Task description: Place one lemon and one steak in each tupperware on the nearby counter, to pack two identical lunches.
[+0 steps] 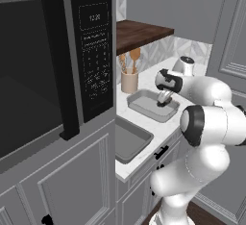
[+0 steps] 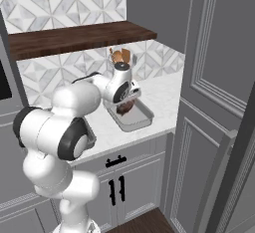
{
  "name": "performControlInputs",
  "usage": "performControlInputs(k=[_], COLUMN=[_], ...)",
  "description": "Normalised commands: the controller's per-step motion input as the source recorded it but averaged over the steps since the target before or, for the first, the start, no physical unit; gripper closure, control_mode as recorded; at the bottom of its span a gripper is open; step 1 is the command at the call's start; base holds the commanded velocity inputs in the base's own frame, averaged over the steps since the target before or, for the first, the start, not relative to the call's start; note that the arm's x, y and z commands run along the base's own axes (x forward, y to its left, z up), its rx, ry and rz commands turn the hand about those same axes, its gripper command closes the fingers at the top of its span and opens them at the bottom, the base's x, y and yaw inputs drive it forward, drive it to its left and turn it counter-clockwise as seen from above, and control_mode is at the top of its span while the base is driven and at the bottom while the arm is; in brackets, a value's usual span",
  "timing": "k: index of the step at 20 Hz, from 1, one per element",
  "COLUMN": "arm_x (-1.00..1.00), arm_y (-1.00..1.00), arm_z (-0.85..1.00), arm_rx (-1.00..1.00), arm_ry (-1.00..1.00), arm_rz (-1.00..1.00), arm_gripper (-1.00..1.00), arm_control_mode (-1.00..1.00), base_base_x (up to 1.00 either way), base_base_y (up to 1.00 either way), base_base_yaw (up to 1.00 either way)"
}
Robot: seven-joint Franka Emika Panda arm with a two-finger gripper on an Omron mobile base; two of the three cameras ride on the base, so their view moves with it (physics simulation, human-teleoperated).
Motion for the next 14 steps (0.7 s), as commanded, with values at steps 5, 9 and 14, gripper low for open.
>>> performControlInputs(k=[5, 9, 14], arm_x=[0.49, 0.6, 0.4], arm_y=[0.04, 0.29, 0.25], arm_z=[0.0, -0.1, -0.27], arm_rx=[0.0, 0.0, 0.0], arm_ry=[0.0, 0.0, 0.0], arm_rz=[0.06, 0.02, 0.05], arm_gripper=[1.0, 1.0, 1.0], arm_control_mode=[-1.0, -1.0, -1.0], base_base_x=[0.0, 0.0, 0.0], base_base_y=[0.0, 0.0, 0.0], base_base_yaw=[0.0, 0.0, 0.0])
